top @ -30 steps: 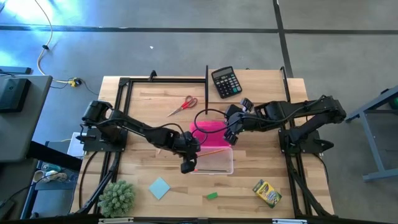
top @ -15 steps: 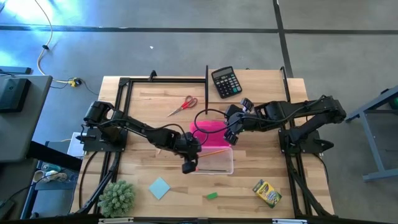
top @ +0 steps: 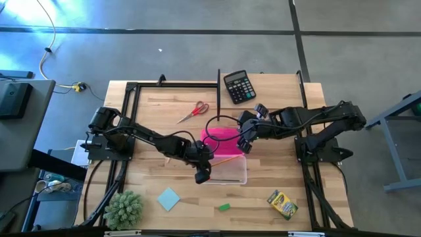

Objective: Pack school essentials
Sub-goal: Put the yellow pencil into the supply box, then put the green eraser into the supply box

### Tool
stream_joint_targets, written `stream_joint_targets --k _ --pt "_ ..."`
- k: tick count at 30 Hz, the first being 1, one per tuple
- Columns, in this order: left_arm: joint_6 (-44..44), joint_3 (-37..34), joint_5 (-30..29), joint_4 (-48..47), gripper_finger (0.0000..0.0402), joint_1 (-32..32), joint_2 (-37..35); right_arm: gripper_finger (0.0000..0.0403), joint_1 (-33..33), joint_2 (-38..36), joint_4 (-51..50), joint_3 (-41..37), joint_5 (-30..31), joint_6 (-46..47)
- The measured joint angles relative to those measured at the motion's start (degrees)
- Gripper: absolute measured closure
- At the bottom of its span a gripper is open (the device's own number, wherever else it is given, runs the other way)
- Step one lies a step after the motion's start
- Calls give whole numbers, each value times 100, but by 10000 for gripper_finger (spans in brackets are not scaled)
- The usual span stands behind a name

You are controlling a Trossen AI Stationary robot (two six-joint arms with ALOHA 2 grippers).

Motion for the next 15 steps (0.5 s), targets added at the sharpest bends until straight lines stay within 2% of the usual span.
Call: stream_joint_targets --k 7,15 --pt "-20 -7 -2 127 380 0 57 299 0 2 -40 0 -1 0" --pt "-18 -4 -2 129 341 0 57 299 0 2 -164 0 -2 17"
